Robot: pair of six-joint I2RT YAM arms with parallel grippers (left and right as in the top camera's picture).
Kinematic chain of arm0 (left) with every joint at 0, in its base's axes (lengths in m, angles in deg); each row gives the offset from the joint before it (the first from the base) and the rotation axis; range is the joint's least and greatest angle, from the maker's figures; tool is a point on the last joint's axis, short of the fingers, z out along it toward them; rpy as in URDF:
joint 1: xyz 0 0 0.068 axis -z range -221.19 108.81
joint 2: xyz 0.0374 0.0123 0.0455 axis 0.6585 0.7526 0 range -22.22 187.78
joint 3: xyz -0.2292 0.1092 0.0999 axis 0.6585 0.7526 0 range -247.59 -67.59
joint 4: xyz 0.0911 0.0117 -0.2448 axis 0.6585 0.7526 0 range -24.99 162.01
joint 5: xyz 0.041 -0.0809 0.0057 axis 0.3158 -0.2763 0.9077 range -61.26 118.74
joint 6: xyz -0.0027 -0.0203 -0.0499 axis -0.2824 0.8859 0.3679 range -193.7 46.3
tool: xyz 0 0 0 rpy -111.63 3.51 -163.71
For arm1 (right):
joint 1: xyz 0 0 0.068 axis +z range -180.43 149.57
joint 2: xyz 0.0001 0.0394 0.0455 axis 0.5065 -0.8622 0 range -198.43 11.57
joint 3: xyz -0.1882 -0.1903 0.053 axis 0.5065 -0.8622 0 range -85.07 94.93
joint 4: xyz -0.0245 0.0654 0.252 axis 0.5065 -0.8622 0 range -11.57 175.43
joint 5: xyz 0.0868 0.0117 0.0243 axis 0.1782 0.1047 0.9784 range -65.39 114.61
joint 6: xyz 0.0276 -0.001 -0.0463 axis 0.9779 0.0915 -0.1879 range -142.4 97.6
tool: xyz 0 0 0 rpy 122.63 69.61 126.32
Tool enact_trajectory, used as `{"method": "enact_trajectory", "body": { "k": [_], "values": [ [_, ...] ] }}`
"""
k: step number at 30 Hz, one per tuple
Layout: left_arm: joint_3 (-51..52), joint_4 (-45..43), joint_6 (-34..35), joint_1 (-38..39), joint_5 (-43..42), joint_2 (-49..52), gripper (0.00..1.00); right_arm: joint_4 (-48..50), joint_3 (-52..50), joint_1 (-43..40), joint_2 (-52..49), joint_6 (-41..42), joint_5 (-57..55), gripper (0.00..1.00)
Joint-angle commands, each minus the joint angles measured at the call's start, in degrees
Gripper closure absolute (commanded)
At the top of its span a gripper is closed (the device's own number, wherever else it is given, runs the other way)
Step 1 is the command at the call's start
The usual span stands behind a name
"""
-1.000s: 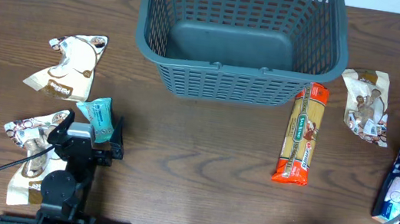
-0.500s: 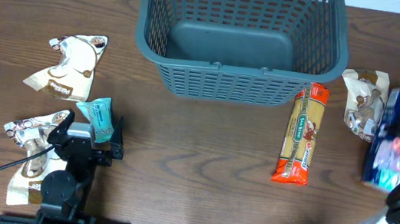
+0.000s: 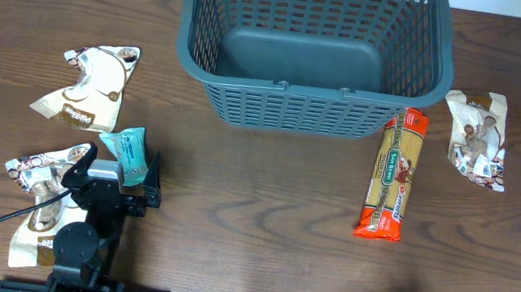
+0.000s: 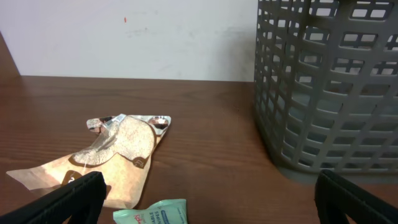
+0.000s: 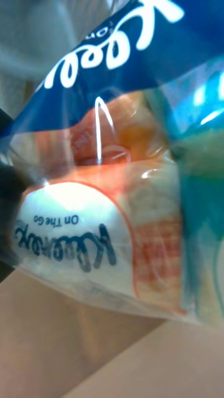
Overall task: Pack container
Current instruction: 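Carry the Kleenex pack over the grey basket and release it inside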
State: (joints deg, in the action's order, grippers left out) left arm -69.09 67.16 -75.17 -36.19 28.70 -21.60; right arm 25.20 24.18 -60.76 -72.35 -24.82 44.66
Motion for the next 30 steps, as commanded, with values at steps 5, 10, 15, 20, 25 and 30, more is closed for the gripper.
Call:
{"method": "enact_trajectory", "body": {
  "k": [5,10,15,20,25,30],
  "values": [
    [1.27,2.08,0.09,0.22,0.50,-0.39,0.01,9.73,0.66,8.87,1.01,9.33,9.53,0.99],
    [1.27,2.08,0.09,0.22,0.50,-0.39,0.01,20.24,0.66,14.56,-0.46,13.73,9.33,0.99],
    [1.27,2.08,0.09,0.22,0.50,-0.39,0.02,28.00,0.66,18.58,-3.98,19.06,11.21,0.99],
    [1.27,2.08,0.09,0.22,0.50,-0.39,0.01,30.67,0.66,23.69,-7.50,20.87,13.20,0.99],
    [1.27,2.08,0.11,0.22,0.50,-0.39,0.01,30.47,0.66,30.38,-10.14,20.61,13.20,0.99],
    [1.27,2.08,0.09,0.22,0.50,-0.39,0.01,27.30,0.66,36.00,-12.41,18.64,12.50,0.99]
  ]
}}
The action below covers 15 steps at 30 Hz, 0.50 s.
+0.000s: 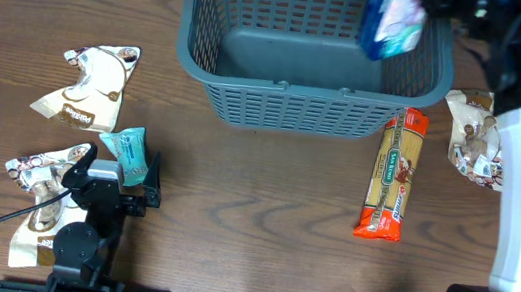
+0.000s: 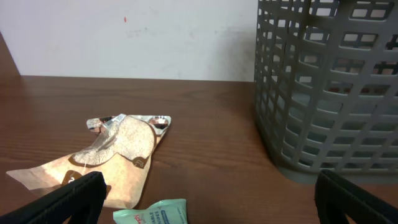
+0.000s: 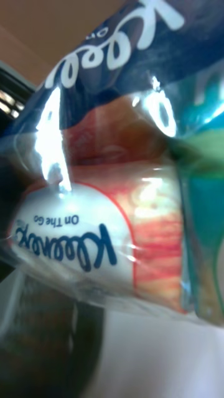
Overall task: Pack container
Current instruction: 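Carry the Kleenex pack over the grey basket and release it inside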
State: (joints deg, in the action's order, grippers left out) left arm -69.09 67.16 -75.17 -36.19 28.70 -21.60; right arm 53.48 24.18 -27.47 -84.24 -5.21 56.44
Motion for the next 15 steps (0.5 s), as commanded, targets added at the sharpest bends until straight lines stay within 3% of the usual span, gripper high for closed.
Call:
{"method": "enact_trajectory", "body": {
  "k": [1,8,15],
  "values": [
    [1.27,2.08,0.09,0.22,0.50,-0.39,0.01,-2.43,0.66,3.63,-0.92,-1.90,-0.11,0.99],
    [1.27,2.08,0.09,0.24,0.50,-0.39,0.01,-10.38,0.66,7.98,-3.89,-8.37,-8.00,0.99],
    [1.27,2.08,0.09,0.22,0.50,-0.39,0.01,-11.30,0.63,8.31,-6.67,-10.03,-10.86,0.98]
  ]
}}
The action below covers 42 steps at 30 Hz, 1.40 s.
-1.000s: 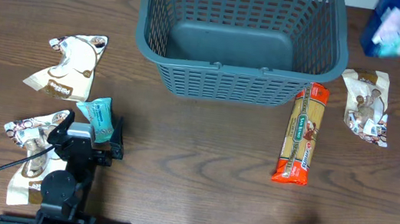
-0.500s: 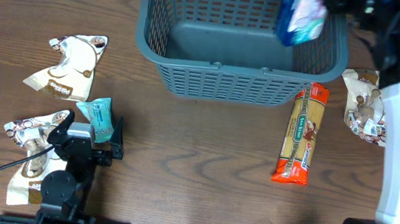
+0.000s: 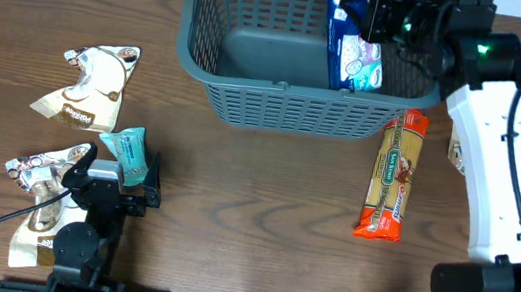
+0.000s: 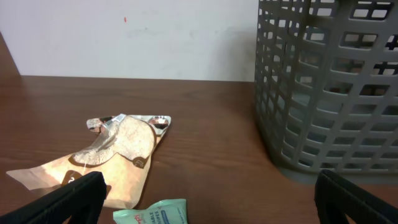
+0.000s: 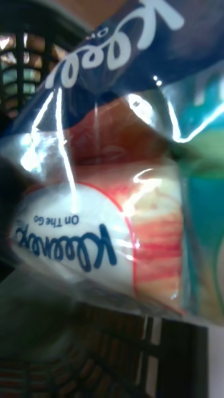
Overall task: Pack container
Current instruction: 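Carry the Kleenex pack over the grey basket and release it inside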
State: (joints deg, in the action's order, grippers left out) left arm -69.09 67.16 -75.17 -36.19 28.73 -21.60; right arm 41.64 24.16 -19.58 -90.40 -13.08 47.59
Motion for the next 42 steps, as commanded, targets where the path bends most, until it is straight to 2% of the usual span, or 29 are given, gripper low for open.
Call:
{"method": "enact_trajectory", "body": {
  "k": [1,18,19,21,22,24,25,27,29,37,42],
  "values": [
    [1.27,2.08,0.09,0.22,0.48,-0.39,0.02,0.70,0.66,0.44,-0.92,-2.21,-2.49,0.99],
    [1.27,2.08,0.09,0.22,0.48,-0.39,0.01,-3.85,0.63,0.48,-8.90,-3.87,-4.79,0.99],
    [1.27,2.08,0.09,0.24,0.48,-0.39,0.01,-3.96,0.63,0.48,-9.03,-3.89,-4.79,0.93],
    [1.27,2.08,0.09,0.22,0.48,-0.39,0.02,-3.96,0.63,0.48,-9.05,-4.31,-4.79,0.72],
    [1.27,2.08,0.09,0.22,0.48,-0.39,0.01,-3.78,0.63,0.48,-9.03,-4.37,-4.79,0.67],
    [1.27,2.08,0.09,0.22,0.48,-0.39,0.01,-3.65,0.66,0.48,-9.03,-4.57,-4.79,0.48],
    [1.27,2.08,0.09,0.22,0.48,-0.39,0.02,-3.76,0.63,0.48,-9.03,-4.72,-4.76,0.34],
    [1.27,2.08,0.11,0.22,0.48,-0.39,0.01,-4.07,0.66,0.48,-9.03,-4.72,-4.76,0.12],
    [1.27,2.08,0.09,0.22,0.48,-0.39,0.01,-3.96,0.66,0.48,-9.03,-4.81,-4.79,0.01],
    [1.27,2.08,0.09,0.22,0.48,-0.39,0.01,-3.82,2.89,0.44,-8.96,-5.60,-4.55,0.01],
    [1.27,2.08,0.11,0.22,0.48,-0.39,0.02,-6.40,15.93,-0.52,-8.92,-5.77,-5.49,0.01]
  ]
}}
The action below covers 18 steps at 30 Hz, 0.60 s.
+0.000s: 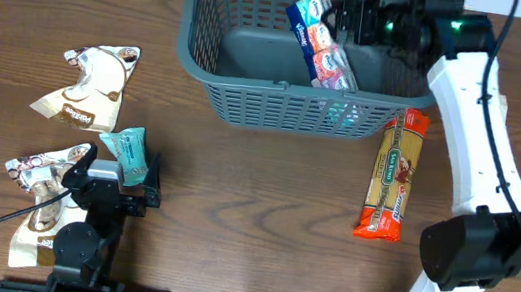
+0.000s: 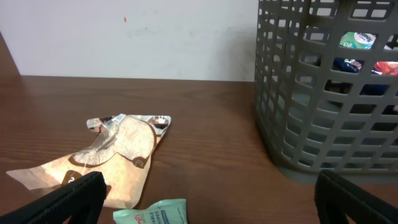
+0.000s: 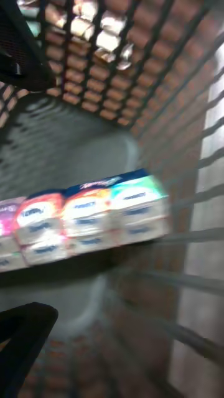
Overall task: Pack container
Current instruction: 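Carry the Kleenex pack over the grey basket and release it inside, then move the right gripper back right to the brown snack pouch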
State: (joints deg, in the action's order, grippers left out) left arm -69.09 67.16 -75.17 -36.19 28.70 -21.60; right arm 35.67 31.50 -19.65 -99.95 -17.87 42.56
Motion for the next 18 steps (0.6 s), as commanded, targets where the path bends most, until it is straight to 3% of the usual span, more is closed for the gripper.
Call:
{"method": "enact_trajectory", "body": {
  "k": [1,9,13,18],
  "values": [
    [1.27,2.08,0.09,0.22,0.50,-0.39,0.01,-1.68,12.09,-0.83,0.61,-0.96,-1.92,0.01],
    [1.27,2.08,0.09,0.22,0.50,-0.39,0.02,-22.93,39.78,-6.99,0.63,-0.76,-32.15,0.01],
    [1.27,2.08,0.09,0.22,0.50,-0.39,0.02,-32.48,41.46,-12.35,0.61,-1.05,-40.09,0.01],
    [1.27,2.08,0.11,0.22,0.50,-0.39,0.01,-35.65,34.93,-20.06,0.48,-2.84,-34.47,0.01]
  ]
}}
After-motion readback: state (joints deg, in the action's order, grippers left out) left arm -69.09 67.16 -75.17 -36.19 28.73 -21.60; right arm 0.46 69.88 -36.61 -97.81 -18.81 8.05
